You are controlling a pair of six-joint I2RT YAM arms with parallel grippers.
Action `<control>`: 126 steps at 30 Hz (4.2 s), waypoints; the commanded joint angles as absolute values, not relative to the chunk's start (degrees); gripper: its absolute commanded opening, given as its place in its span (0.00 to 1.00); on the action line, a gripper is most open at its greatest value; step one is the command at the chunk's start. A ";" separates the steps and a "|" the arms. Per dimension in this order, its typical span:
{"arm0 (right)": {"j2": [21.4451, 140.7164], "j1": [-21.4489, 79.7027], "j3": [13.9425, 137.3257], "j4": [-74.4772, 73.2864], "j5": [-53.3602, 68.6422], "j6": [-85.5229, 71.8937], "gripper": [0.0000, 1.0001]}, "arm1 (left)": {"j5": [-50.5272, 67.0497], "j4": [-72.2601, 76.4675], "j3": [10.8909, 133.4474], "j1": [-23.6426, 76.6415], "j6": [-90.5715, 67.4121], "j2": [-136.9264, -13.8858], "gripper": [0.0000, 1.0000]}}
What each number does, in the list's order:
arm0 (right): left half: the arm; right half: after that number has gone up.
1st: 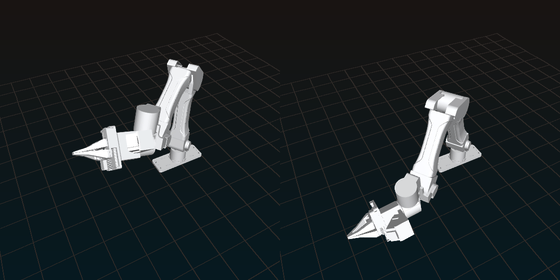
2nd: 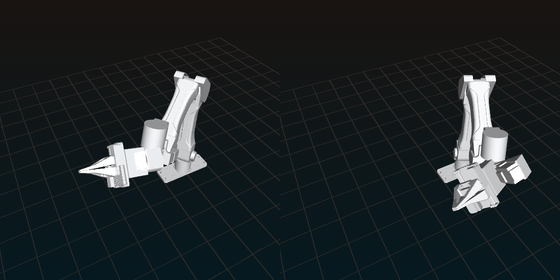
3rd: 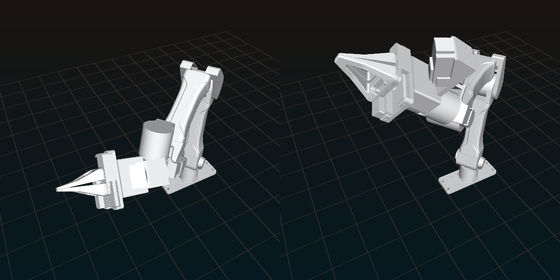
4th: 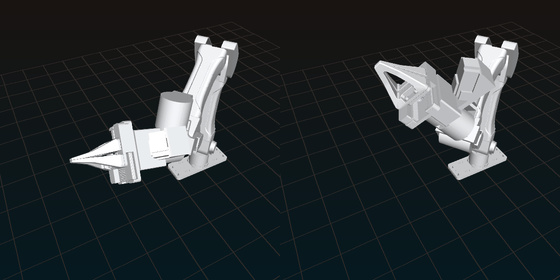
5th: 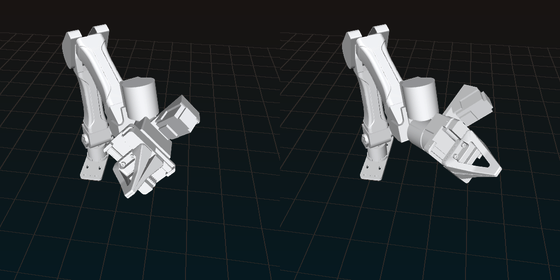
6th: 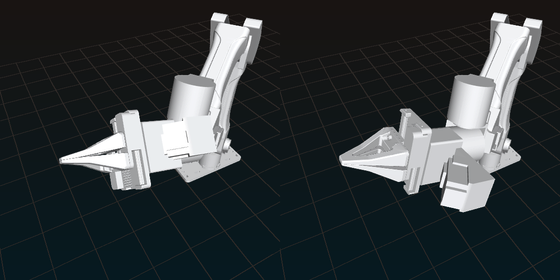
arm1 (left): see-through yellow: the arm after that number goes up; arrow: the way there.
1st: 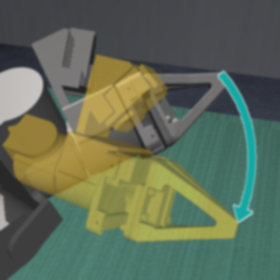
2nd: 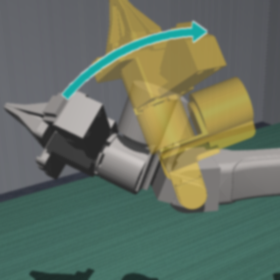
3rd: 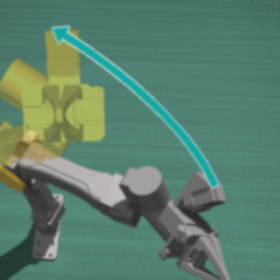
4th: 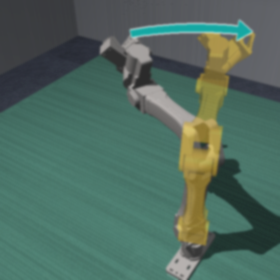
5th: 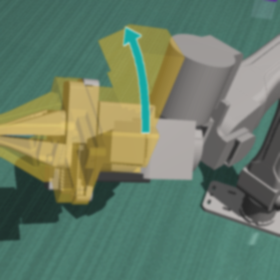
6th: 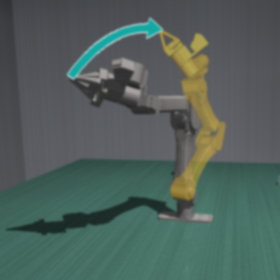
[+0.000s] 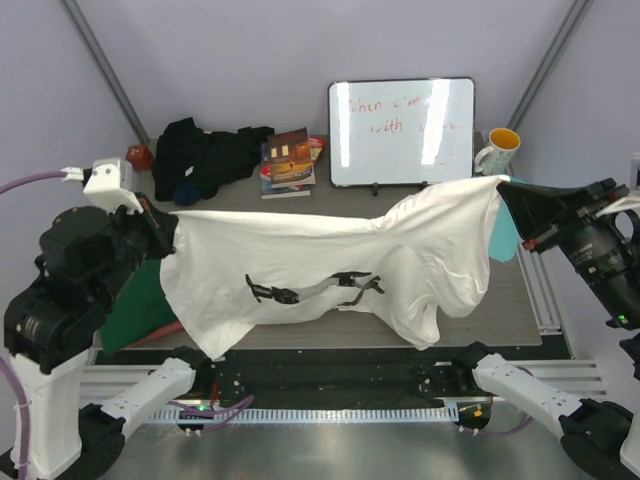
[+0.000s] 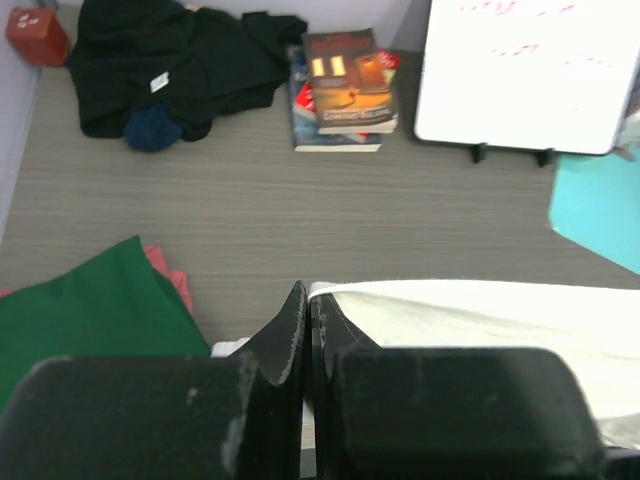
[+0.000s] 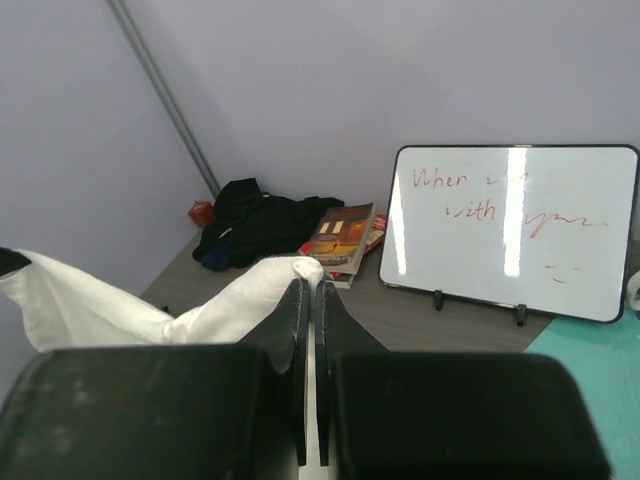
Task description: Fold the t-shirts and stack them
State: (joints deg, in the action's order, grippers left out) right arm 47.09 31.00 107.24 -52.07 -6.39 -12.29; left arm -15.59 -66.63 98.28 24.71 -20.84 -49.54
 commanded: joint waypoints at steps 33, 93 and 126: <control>38.06 25.93 86.91 -37.69 -6.86 -8.79 0.01 | 9.28 -61.32 94.29 14.59 -20.40 -46.15 0.00; 88.92 20.13 89.29 -31.38 -27.16 -0.44 0.01 | -40.52 -48.43 90.60 22.07 -18.89 -98.87 0.00; 123.49 15.91 115.22 -26.28 -27.87 4.92 0.01 | -35.69 -48.95 110.48 15.12 -15.21 -126.12 0.00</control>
